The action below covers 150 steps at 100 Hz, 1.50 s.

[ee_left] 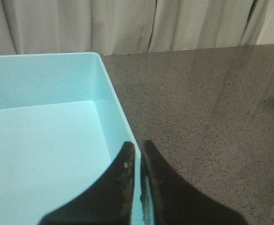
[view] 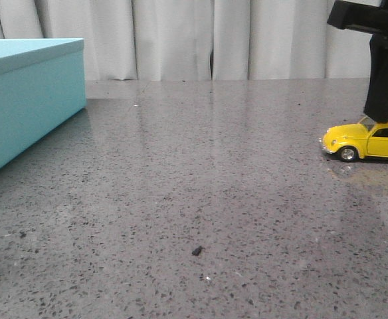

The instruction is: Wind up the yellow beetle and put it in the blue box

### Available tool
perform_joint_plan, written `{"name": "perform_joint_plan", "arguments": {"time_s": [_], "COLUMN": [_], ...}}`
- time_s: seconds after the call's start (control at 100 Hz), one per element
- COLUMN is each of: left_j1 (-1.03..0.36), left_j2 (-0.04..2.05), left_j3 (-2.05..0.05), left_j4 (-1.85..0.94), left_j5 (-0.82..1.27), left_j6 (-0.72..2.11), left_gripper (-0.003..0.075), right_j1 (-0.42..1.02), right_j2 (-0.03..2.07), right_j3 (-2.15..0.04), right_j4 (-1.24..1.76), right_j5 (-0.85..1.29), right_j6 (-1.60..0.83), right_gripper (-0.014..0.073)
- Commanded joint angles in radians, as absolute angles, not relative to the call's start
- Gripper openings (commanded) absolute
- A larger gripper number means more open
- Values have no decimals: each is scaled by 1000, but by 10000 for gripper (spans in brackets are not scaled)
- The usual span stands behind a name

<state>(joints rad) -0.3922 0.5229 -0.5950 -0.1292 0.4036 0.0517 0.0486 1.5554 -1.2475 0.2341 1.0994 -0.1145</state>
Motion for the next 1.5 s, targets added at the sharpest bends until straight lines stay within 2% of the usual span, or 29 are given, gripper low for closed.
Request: {"name": "perform_joint_plan", "arguments": {"time_s": [0.0, 0.53, 0.9, 1.49], "left_j1": [-401, -401, -401, -401], "left_j2": [533, 533, 533, 533], "left_j3": [-630, -630, -630, -630], "left_j4": [-142, -142, -142, -142], "left_j5": [327, 327, 327, 326], "left_j6": [54, 54, 54, 54], "left_gripper": [-19, -19, -19, -19], "right_j1": [41, -148, -166, -97], "right_j2": [1536, 1527, 1502, 976], "right_j3": [-1247, -1179, -1188, -1227], "right_j4": [168, 53, 42, 145], "right_j5": [1083, 1110, 1110, 886], "right_j6": [-108, -107, -107, -153], "right_gripper": [-49, -49, -49, -49]}}
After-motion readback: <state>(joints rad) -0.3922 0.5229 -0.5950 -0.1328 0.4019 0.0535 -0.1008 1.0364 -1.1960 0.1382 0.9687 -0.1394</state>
